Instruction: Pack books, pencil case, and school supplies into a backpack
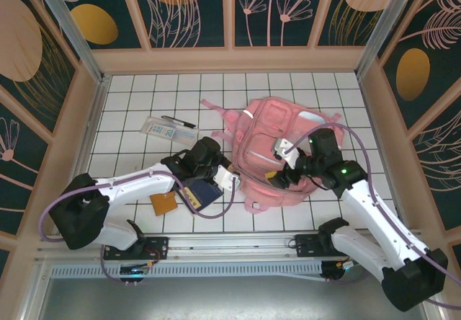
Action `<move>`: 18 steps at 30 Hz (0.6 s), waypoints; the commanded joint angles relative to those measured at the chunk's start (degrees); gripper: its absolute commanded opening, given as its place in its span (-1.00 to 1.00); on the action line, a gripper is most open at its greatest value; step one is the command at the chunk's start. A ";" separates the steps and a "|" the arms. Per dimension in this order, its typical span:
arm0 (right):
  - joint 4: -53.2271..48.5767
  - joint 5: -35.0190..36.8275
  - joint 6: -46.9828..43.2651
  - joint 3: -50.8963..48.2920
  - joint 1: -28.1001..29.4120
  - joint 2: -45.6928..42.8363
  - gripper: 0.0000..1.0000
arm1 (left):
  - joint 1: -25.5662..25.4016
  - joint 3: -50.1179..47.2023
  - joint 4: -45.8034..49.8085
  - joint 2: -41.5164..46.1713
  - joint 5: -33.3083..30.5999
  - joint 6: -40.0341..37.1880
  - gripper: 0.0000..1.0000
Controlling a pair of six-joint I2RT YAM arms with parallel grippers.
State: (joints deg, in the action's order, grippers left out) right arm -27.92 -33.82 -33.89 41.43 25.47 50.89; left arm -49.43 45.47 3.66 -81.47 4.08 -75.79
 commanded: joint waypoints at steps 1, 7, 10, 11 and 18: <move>12.79 -3.01 7.95 -1.38 2.51 7.05 0.46 | 0.04 2.09 -2.48 0.82 4.78 2.28 -1.00; -5.58 -6.57 -7.51 4.91 5.06 23.64 0.43 | -0.17 3.92 -1.67 1.20 7.81 3.89 -1.00; -5.05 -1.95 -7.08 4.20 5.55 26.42 0.33 | -0.27 3.78 -2.89 1.53 8.85 4.36 -1.00; -5.44 -1.80 -7.61 4.10 5.51 26.86 0.22 | -0.31 3.92 -3.06 1.45 8.93 4.58 -1.00; -18.48 10.92 -18.70 4.83 8.89 27.04 -1.00 | -0.27 3.26 -1.45 0.71 6.66 0.66 -1.00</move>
State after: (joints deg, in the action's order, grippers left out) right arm -35.46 -32.38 -45.43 45.52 33.41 77.82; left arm -49.76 47.24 4.03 -81.47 10.09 -72.79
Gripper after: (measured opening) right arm 0.034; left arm 0.016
